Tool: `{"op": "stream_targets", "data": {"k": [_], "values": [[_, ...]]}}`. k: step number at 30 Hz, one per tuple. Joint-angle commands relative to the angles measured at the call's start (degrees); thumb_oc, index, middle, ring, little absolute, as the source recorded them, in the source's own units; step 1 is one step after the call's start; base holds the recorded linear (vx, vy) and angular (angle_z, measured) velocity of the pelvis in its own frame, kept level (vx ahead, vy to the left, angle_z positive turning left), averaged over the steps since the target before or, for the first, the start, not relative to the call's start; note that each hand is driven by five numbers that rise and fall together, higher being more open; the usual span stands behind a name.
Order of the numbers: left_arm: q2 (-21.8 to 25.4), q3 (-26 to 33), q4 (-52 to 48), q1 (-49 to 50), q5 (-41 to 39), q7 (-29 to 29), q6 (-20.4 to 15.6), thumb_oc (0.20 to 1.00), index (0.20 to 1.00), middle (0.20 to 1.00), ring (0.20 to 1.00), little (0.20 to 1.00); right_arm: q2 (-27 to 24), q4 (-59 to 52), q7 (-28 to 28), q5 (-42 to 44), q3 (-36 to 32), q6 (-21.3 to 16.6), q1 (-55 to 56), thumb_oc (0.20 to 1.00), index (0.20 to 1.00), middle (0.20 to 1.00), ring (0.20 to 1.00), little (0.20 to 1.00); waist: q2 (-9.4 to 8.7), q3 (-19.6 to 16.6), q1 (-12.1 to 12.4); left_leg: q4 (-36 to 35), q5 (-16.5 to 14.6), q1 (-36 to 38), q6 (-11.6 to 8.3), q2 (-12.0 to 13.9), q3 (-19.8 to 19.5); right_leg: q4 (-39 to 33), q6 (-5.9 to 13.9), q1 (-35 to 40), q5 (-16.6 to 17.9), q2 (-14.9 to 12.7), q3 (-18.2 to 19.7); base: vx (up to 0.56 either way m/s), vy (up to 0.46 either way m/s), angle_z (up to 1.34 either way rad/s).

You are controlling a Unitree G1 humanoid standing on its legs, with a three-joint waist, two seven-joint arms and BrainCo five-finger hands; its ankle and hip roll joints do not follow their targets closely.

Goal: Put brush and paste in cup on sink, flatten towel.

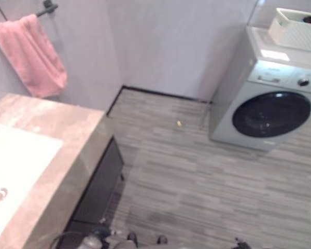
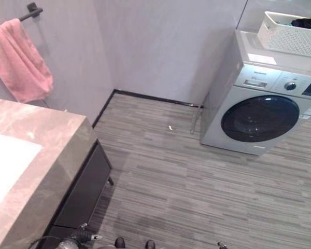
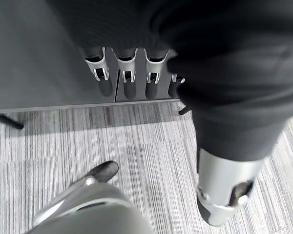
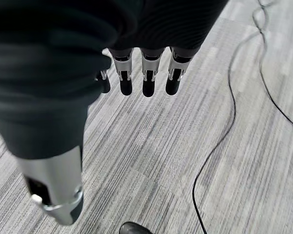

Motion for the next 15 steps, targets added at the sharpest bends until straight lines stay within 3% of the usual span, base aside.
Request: {"op": "stream_targets", "data": {"k": [1, 2, 6, 7, 9, 10, 12, 13, 14, 15], "values": [[-0.4, 1.3, 0.7, -2.8, -2.5, 0.9, -0.4, 1.0, 1.0, 1.0, 1.0, 1.0, -1.6, -0.4, 0.0, -2.0, 1.2, -0.4, 0.2, 1.0, 1.0, 1.0, 1.0, 1.0, 0.01, 3.4, 0.1, 6.4, -7.9, -2.0, 3.25, -4.2, -4.1, 3.9, 5.51, -0.5, -5.8, -0.2, 2.8, 0.05, -0.101, -0.05], [-0.8, 0.8, 0.9, -2.9, -2.5, 0.6, -0.6, 1.0, 1.0, 1.0, 1.0, 1.0, -1.8, 0.3, 0.1, -3.2, 1.4, -0.1, 0.8, 1.0, 1.0, 1.0, 1.0, 1.0, -0.15, 3.9, 0.0, 4.6, -7.4, -4.5, 3.69, -5.9, -5.7, 3.1, 5.54, -0.1, -5.6, -0.5, 2.0, 0.08, -0.083, -0.06], [-1.0, 0.4, 1.1, -2.4, -1.9, 0.3, -0.4, 1.0, 1.0, 1.0, 1.0, 1.0, -1.9, 0.8, -0.3, -4.2, 1.3, 0.1, 0.8, 1.0, 1.0, 1.0, 1.0, 1.0, 0.34, 3.5, -0.1, -2.7, -2.7, -6.7, 3.56, -7.4, -6.5, 2.4, 5.76, -0.6, -5.2, -0.5, 0.5, 0.11, -0.016, 0.47], [-1.0, 0.6, 1.8, -1.5, -1.5, 0.1, -0.2, 1.0, 1.0, 1.0, 1.0, 1.0, -1.8, 0.9, -0.3, -4.8, 1.6, 0.1, 0.6, 1.0, 1.0, 1.0, 1.0, 1.0, 1.14, 3.1, -0.3, -10.8, -0.7, -6.8, 3.22, -8.5, -7.8, 1.9, 6.16, -0.3, -5.7, 0.1, 0.5, 0.29, 0.063, 0.18], [-1.1, 1.4, 2.7, -0.1, -0.8, -0.5, 0.1, 1.0, 1.0, 1.0, 1.0, 1.0, -1.7, 0.8, -0.2, -5.8, 2.0, 0.0, 0.2, 1.0, 1.0, 1.0, 1.0, 1.0, 2.24, 2.4, -0.3, -17.1, 1.0, -5.5, 2.77, -9.0, -6.8, 1.5, 6.81, 1.5, -6.7, 0.9, 1.3, 0.61, 0.18, -0.03], [-1.0, 2.8, 3.4, 2.2, -0.9, -0.9, 0.3, 1.0, 1.0, 1.0, 1.0, 1.0, -1.5, 0.7, 0.3, -6.5, 2.4, 0.1, -0.7, 1.0, 1.0, 1.0, 1.0, 1.0, 2.07, 1.1, 1.1, -17.0, 1.3, -3.5, 3.69, -9.4, -7.0, 1.8, 7.24, 3.9, -8.2, 0.7, 3.2, 0.64, 0.193, -0.31], [-1.1, 3.1, 3.7, 2.6, -1.1, -1.2, 0.2, 1.0, 1.0, 1.0, 1.0, 1.0, -1.3, 0.7, 0.4, -6.5, 2.3, 0.1, -0.7, 1.0, 1.0, 1.0, 1.0, 1.0, 1.83, 0.3, 1.3, -15.4, 1.8, -3.9, 4.14, -10.0, -8.4, 2.5, 7.28, 4.8, -8.9, 0.0, 2.9, 0.56, 0.168, -0.76], [-0.6, 4.9, 4.3, 3.4, -2.9, -1.2, 0.0, 1.0, 1.0, 1.0, 1.0, 1.0, -0.9, 0.8, 0.6, -5.5, 1.2, 0.0, -1.1, 1.0, 1.0, 1.0, 1.0, 1.0, 1.35, -0.7, 1.6, -12.0, 0.3, -4.1, 5.27, -10.9, -8.9, 5.7, 7.67, 5.1, -10.1, -1.5, 3.5, 0.86, 0.32, -0.71], [-0.4, 6.3, 4.3, 3.9, -4.5, -1.3, -0.1, 1.0, 1.0, 1.0, 1.0, 1.0, -0.6, 0.9, 0.7, -4.2, -0.4, 0.0, -1.0, 1.0, 1.0, 1.0, 1.0, 1.0, 0.9, -1.3, 1.9, -9.3, -2.0, -3.3, 6.25, -11.4, -7.9, 9.7, 8.83, 4.7, -9.6, -2.6, 3.7, 1.02, 0.447, -0.6], [0.0, 6.5, 3.7, 3.7, -4.7, -1.2, -0.2, 1.0, 1.0, 1.0, 1.0, 1.0, 0.0, 0.5, 1.5, -3.3, -1.0, -0.2, -1.2, 1.0, 1.0, 1.0, 1.0, 1.0, 0.52, -2.2, 2.4, -8.8, -4.2, -1.7, 7.56, -12.0, -6.9, 13.4, 11.04, 4.3, -6.6, -3.7, 4.3, 0.79, 0.379, -0.2]]}}
